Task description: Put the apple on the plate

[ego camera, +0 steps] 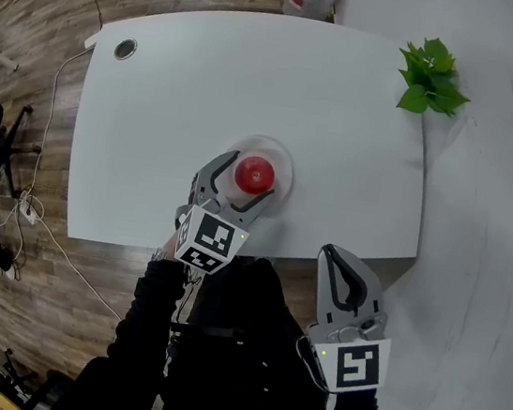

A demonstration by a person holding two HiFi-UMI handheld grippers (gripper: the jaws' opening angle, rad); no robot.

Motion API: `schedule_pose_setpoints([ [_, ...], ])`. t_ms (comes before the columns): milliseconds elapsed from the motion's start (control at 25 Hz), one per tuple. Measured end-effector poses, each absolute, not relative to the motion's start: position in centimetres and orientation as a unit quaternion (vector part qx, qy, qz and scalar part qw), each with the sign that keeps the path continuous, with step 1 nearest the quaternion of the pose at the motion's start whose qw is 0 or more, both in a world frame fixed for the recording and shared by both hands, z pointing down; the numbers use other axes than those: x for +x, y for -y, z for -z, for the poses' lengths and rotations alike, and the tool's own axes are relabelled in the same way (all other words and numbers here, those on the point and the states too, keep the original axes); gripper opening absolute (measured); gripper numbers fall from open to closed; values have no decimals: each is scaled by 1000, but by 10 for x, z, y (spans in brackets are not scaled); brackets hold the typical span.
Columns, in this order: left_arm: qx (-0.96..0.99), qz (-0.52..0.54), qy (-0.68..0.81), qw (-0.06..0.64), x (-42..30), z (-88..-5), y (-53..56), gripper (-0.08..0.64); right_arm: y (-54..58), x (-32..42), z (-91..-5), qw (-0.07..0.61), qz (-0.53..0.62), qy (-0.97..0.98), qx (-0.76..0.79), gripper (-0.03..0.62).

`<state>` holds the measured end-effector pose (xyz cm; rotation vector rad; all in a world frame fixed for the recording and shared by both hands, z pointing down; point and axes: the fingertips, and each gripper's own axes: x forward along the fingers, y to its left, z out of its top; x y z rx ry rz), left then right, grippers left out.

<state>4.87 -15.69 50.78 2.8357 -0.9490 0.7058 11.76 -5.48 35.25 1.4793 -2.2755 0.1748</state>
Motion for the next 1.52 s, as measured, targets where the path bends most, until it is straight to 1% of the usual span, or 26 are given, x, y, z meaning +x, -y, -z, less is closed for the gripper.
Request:
schedule_pose_setpoints([
  [120,923,-214,317,46,44,-498,158,373,57,117,-350,209,-59,820,530,43],
  [520,921,-125,364,65,16,-431,173,370,66,117,-343,208,-51,821,529,42],
  [720,921,-102,374,44,6,-399,173,355,68,120,-345,219,-62,813,537,42],
  [760,919,-100,380,38,4,-393,173,333,71,118,-341,210,-54,818,533,41],
  [840,914,-96,394,24,-1,-381,174,247,77,111,-331,187,-33,830,525,42],
  [1040,906,-86,415,0,-9,-352,174,165,84,112,-320,171,-18,832,527,43],
  [1120,905,-83,418,-11,-10,-342,173,112,86,113,-316,168,-14,832,529,41],
  [1160,904,-84,419,-19,-11,-338,173,97,87,113,-314,165,-11,832,529,41],
  [1280,894,-82,440,-12,-13,-324,173,44,92,114,-306,158,-1,833,529,42],
  [1520,891,-60,449,-41,-18,-288,163,23,98,116,-288,144,19,834,533,42],
])
